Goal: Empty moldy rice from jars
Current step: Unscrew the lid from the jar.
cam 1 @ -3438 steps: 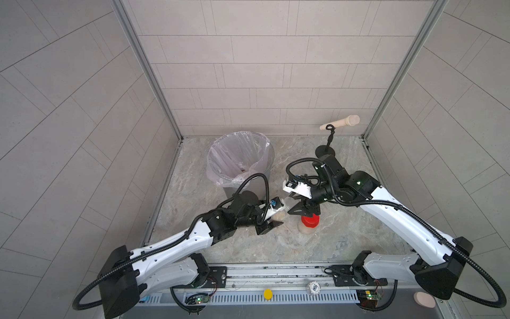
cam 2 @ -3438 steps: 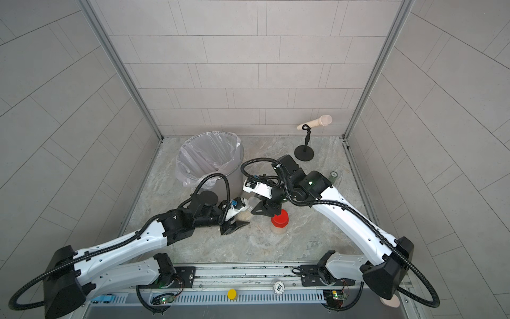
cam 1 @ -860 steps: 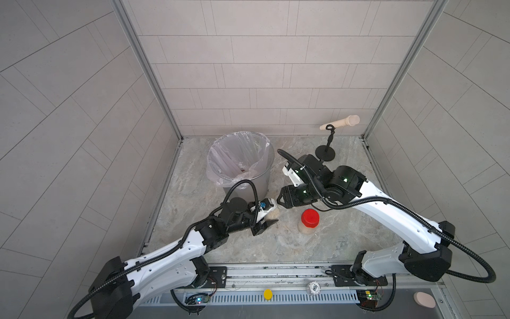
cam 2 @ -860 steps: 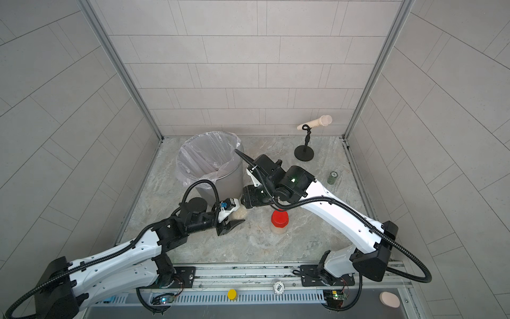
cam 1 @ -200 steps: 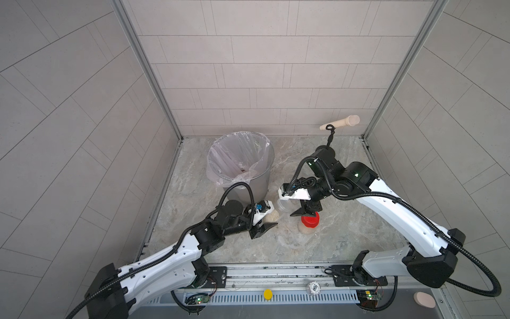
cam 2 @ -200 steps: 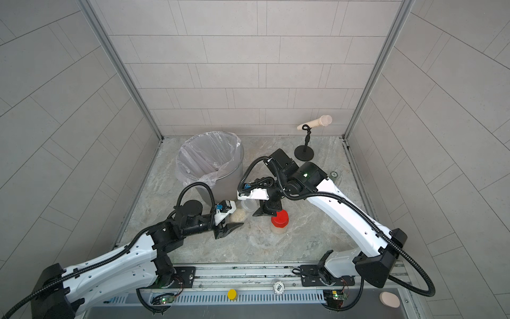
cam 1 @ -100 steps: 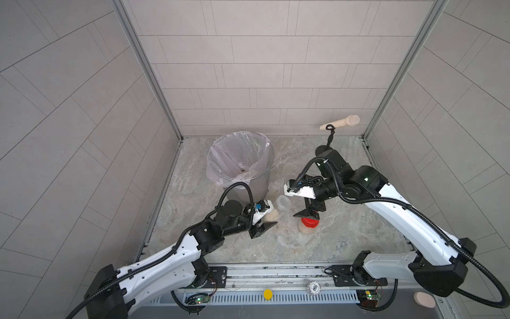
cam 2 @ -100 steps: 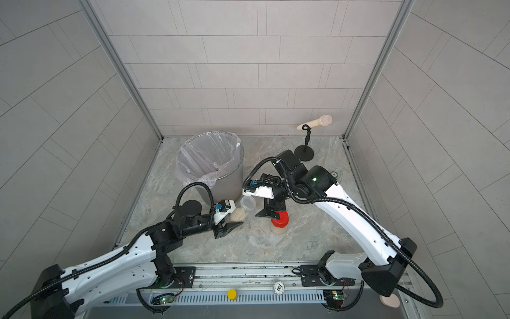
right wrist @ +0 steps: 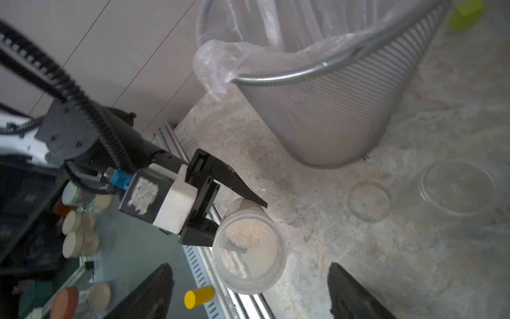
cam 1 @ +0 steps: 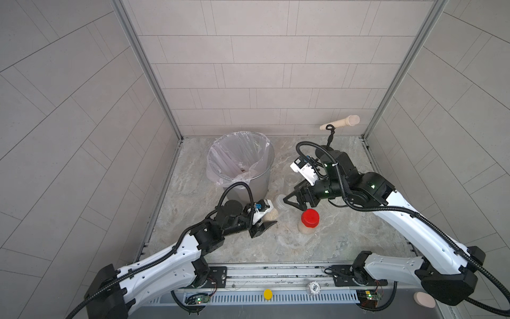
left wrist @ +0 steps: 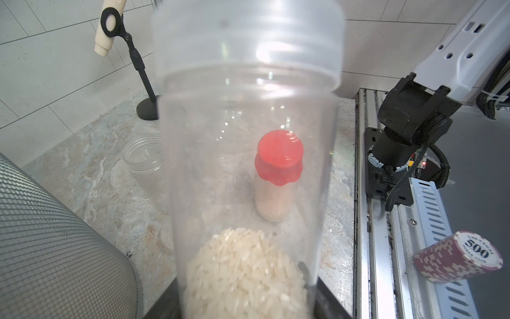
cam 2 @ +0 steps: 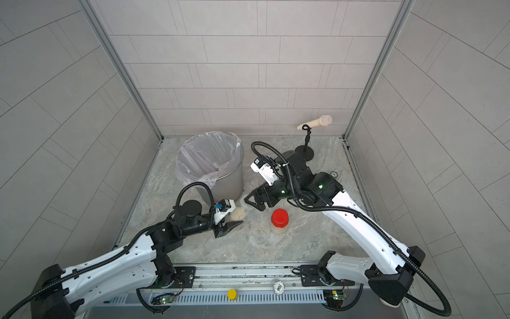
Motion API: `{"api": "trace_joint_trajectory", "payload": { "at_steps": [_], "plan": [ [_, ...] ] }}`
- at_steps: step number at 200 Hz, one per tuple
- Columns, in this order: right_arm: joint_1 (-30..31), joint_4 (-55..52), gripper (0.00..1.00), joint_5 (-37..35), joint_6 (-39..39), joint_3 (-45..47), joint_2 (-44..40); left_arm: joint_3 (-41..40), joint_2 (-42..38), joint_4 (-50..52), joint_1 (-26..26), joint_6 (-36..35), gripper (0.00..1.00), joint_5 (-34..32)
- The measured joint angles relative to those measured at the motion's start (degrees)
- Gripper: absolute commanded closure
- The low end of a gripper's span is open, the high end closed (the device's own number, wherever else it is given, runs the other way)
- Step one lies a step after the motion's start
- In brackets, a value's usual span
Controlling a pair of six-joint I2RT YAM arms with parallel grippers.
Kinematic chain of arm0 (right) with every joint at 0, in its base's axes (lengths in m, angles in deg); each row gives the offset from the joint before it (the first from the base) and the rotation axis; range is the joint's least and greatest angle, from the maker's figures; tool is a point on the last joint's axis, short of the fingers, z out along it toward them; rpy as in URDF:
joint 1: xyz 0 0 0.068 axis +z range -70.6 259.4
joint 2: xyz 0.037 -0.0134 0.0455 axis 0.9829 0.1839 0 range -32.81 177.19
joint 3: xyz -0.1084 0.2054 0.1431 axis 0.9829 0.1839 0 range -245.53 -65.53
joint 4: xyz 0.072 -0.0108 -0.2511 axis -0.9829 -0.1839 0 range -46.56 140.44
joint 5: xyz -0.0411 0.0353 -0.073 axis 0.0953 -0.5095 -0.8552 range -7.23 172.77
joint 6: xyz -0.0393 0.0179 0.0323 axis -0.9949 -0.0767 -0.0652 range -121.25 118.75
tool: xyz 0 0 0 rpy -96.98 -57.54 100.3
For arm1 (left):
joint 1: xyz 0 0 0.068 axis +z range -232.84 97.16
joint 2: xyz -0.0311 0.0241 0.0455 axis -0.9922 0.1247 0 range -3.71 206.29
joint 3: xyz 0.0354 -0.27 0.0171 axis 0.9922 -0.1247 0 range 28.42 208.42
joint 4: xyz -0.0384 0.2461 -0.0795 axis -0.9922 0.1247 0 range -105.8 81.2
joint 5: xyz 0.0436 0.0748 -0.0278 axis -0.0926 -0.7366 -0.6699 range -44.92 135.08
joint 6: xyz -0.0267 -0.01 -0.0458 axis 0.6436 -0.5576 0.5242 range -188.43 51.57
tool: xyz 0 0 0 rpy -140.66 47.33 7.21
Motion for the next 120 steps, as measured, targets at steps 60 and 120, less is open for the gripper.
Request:
{"api": "trace_joint_trajectory", "payload": {
  "at_steps": [60,120],
  "plan": [
    [4.74,-1.03,0.12,-8.33,18.16,-1.11,0.9,-0.22,0.26,-1.31,0.0,-0.04,0.84,-0.5],
    [6.82,-3.8,0.13,-11.58,19.85,-4.72,5.14,-0.24,0.52,-1.79,0.0,-0.04,0.84,-0.68]
  ]
}}
